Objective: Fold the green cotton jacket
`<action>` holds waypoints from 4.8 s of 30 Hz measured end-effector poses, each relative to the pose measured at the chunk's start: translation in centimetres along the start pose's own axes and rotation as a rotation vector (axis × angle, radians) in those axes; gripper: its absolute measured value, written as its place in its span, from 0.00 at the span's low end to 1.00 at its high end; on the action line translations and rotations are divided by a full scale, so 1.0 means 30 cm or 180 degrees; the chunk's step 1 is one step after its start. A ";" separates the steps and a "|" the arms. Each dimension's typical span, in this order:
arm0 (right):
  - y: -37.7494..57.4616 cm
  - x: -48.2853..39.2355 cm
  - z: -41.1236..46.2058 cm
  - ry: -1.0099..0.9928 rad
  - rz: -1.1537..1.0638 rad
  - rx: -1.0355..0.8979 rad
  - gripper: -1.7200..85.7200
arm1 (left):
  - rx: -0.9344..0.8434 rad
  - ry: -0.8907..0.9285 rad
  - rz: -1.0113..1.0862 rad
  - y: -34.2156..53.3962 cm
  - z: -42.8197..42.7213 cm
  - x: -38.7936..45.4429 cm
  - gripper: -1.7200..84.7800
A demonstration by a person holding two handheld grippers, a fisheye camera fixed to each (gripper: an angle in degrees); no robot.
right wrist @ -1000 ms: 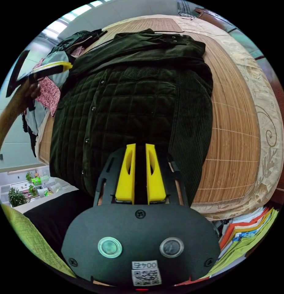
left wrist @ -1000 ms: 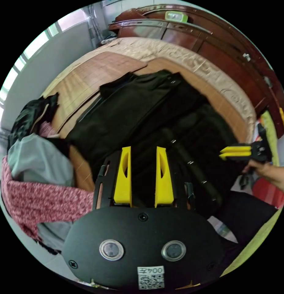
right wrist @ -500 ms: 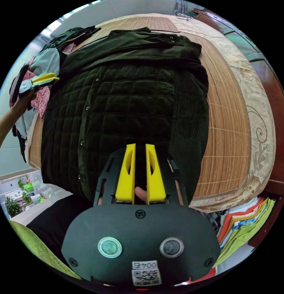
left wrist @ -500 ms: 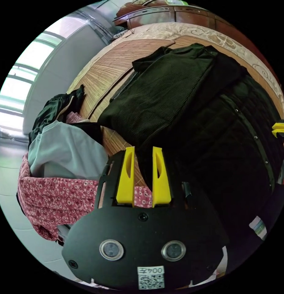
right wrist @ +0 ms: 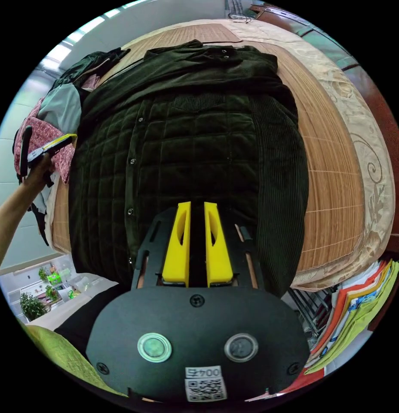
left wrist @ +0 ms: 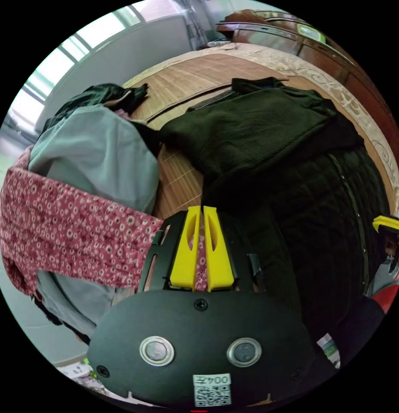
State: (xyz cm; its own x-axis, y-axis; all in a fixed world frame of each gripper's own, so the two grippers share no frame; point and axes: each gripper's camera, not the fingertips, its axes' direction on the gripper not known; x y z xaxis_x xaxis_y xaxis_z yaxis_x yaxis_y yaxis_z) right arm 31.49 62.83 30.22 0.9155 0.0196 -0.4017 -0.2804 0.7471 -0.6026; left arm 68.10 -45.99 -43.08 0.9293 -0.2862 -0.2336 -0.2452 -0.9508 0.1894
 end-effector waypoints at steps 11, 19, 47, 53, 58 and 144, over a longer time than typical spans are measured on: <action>-0.006 0.107 0.034 0.0023 -0.0078 -0.0202 0.09 | -0.0009 0.0697 0.0128 0.051 -0.093 0.020 0.03; -0.013 0.230 -0.033 -0.0243 -0.0162 -0.0039 0.10 | -0.0495 0.0662 0.0285 -0.018 -0.019 0.083 0.03; -0.618 0.947 0.222 -0.2480 0.1840 0.0917 0.09 | -0.0290 0.1330 -0.0728 -0.052 -0.004 -0.264 0.07; -0.607 0.802 0.113 -0.2119 0.1568 0.1109 0.05 | -0.0249 0.1542 -0.0736 -0.032 -0.010 -0.291 0.14; -0.484 0.671 0.022 -0.1531 0.1237 0.1251 0.05 | -0.0197 0.1679 -0.0594 -0.011 -0.021 -0.299 0.17; -0.540 -0.402 0.862 -0.2465 -0.0224 0.0170 0.12 | -0.0148 0.1693 -0.1101 -0.493 -0.365 -0.867 0.14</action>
State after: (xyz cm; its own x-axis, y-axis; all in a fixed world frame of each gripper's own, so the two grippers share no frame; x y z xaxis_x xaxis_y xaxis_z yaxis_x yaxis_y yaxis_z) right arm 32.44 67.66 62.67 0.8767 0.4146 0.2440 -0.2180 0.7944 -0.5669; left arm 50.59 -23.19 -29.36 0.9657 0.1461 0.2147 0.0949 -0.9682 0.2317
